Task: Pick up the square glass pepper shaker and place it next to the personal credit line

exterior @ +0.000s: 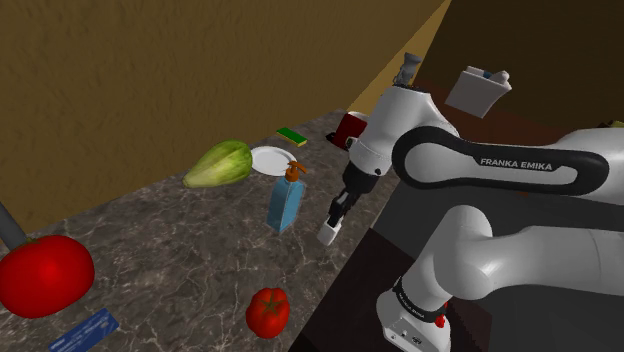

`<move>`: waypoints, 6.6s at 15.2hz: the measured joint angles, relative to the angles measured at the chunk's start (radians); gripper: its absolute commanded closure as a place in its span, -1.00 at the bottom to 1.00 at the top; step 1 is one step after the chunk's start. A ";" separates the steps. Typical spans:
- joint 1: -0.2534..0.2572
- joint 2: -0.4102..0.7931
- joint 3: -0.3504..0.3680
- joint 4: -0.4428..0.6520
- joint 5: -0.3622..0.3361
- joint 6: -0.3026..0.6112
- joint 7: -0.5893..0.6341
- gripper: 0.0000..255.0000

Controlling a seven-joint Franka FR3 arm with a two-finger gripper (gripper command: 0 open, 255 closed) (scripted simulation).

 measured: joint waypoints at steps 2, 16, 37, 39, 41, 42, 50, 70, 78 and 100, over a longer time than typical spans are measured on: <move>-0.002 -0.003 -0.002 0.024 -0.004 -0.027 0.005 1.00; -0.018 -0.007 -0.029 0.214 -0.039 -0.219 0.026 1.00; -0.025 0.621 0.275 0.699 -0.016 -0.022 0.313 1.00; -0.034 0.717 0.310 0.789 -0.052 -0.014 0.357 1.00; -0.035 0.792 0.341 0.860 -0.086 -0.010 0.404 1.00; -0.036 0.836 0.355 0.897 -0.108 -0.005 0.426 1.00; 0.047 1.206 0.424 1.292 -0.331 -0.073 0.629 1.00; 0.205 1.555 0.386 1.583 -0.514 -0.051 0.735 1.00; 0.196 1.573 0.378 1.503 -0.526 0.044 0.741 1.00; 0.193 1.586 0.372 1.462 -0.535 0.096 0.746 -1.00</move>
